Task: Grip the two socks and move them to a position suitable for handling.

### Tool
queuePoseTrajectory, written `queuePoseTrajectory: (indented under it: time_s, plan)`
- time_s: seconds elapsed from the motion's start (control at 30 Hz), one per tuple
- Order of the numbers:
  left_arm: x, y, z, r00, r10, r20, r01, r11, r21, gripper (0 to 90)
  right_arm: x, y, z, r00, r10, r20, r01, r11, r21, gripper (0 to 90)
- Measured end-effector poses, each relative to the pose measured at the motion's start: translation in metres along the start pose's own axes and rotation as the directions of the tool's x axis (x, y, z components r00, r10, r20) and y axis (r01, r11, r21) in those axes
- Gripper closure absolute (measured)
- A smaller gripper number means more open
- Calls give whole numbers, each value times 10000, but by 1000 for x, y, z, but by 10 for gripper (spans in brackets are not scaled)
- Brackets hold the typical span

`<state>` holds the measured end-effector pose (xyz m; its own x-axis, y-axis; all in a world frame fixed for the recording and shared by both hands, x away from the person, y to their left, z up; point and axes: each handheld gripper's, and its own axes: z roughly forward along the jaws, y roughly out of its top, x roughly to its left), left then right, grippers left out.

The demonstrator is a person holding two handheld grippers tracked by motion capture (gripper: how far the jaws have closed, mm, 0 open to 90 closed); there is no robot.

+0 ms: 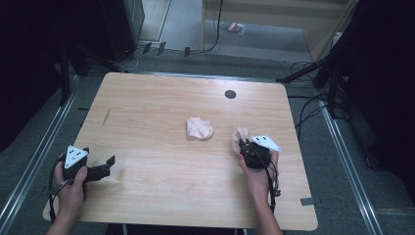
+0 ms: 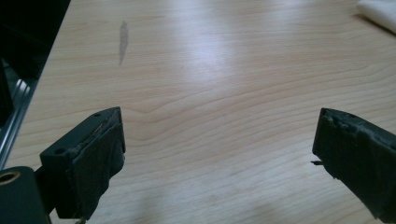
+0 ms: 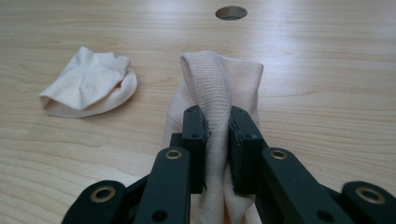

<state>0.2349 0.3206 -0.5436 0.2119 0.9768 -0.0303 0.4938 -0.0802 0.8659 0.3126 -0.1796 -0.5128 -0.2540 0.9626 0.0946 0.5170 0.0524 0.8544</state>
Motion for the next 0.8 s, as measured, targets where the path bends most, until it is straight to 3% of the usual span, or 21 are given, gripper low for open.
queuePoseTrajectory:
  time_s: [0.2,0.4,0.67,0.8]
  plan:
    - [-20,5,-2,9999,138,28,-138,9998,-122,33,9,4,-14,10000,-33,35,34,9996,-281,789]
    - [-35,8,0,9985,393,377,-389,9992,-106,33,20,6,-23,9997,-41,-245,33,9995,-318,789]
    - [-53,11,3,9964,492,694,-476,9986,-243,33,38,5,-28,9983,-146,-571,138,9998,-143,789]
    - [-62,10,5,9933,748,882,-731,9971,-224,33,52,0,-27,9962,-210,-843,217,9997,76,788]
